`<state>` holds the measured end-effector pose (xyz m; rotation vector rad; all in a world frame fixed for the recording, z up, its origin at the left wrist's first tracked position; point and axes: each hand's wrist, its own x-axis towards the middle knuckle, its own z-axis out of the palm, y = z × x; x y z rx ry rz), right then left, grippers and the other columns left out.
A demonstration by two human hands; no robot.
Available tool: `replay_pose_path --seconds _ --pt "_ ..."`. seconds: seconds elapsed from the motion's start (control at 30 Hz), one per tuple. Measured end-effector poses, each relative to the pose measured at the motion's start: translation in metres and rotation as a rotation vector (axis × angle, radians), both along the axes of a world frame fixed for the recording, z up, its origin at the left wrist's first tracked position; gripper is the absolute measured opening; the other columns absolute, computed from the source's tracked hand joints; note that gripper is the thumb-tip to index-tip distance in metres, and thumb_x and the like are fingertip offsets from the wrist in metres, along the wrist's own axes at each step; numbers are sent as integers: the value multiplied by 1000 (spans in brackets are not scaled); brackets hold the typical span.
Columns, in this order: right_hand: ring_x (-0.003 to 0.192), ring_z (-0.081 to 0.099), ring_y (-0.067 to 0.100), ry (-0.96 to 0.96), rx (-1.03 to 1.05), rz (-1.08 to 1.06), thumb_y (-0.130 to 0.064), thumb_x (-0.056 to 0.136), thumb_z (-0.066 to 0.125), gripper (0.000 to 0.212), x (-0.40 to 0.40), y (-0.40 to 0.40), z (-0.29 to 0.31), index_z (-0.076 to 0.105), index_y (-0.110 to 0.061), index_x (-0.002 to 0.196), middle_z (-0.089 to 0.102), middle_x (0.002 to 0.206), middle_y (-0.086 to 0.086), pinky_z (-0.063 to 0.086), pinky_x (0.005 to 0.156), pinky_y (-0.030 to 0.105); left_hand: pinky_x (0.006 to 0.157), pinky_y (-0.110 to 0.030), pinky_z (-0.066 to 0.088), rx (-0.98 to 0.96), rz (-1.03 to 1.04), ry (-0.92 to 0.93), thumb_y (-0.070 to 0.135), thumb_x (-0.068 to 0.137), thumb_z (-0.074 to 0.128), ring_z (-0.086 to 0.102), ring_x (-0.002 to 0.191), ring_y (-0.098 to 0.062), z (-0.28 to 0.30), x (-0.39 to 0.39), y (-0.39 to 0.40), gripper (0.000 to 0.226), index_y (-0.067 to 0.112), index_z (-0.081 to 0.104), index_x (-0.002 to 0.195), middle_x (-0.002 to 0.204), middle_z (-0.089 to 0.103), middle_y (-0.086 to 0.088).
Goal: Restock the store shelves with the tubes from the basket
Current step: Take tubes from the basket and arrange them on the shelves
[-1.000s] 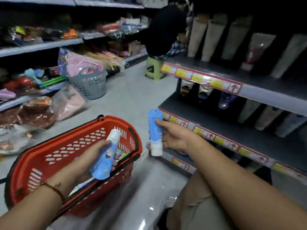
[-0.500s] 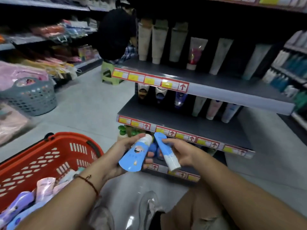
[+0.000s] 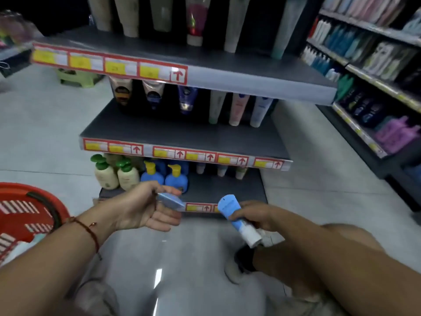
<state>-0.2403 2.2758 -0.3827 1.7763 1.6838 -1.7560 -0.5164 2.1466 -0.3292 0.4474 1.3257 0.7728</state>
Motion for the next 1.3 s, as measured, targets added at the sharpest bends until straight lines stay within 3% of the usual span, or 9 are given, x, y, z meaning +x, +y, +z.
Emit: replay_pose_path --seconds 0.23,0.37,0.5,0.67,0.77,0.9,1.0,1.13,1.3 --pt "102 68 26 -71 242 93 -20 75 80 41 20 16 -34 67 -16 113 71 109 9 56 87 39 63 -37 62 13 -180 186 -1 95 42 74 93 -31 -27 33 26 42 22 53 129 109 72 -25" --pt "99 68 24 12 304 -50 -14 72 84 42 1 46 -49 69 -8 110 72 108 10 56 91 39 44 -22 46 41 -299 343 32 96 62 69 60 -19 -34 46 41 23 24 58 118 79 75 -7" --pt "101 67 26 81 394 -209 -10 79 79 33 -27 81 -72 68 -6 110 70 107 11 55 89 38 40 -20 27 90 -321 587 46 86 70 38 38 -8 -49 46 58 33 14 72 94 47 49 4" --pt "96 63 26 9 473 -379 -10 85 72 28 -57 123 -112 66 -3 111 68 110 14 47 75 30 75 -31 55 168 -251 709 50 79 75 72 79 -15 -70 36 75 33 18 80 89 81 77 0" --pt "103 61 26 -113 499 -387 -18 98 54 21 -72 147 -122 60 -7 115 65 121 13 45 80 29 62 -21 52 166 -229 728 48 79 76 71 70 -5 -79 29 85 29 23 79 94 80 77 4" --pt "126 49 33 -71 522 -209 -15 102 46 25 -84 172 -137 50 -7 125 55 134 14 44 91 17 37 -7 34 161 -157 671 43 84 73 53 40 8 -86 28 101 25 21 75 97 47 61 17" --pt "117 56 29 -189 585 -212 -23 92 63 39 -77 181 -151 53 -5 126 60 124 10 42 87 23 37 -8 33 149 -128 669 44 85 71 51 37 4 -90 31 109 27 23 70 101 50 57 12" --pt "105 62 31 -287 620 -60 -28 94 60 32 -68 177 -164 61 -3 113 67 114 16 47 81 30 42 -19 42 118 -156 634 43 87 70 54 49 -10 -93 39 112 33 21 68 111 65 66 -3" --pt "104 63 28 -98 534 -296 -20 87 70 34 -65 158 -155 61 -3 115 68 114 12 41 65 20 46 -20 47 149 -166 660 42 89 69 58 56 -14 -96 46 110 38 20 65 120 74 70 -10"
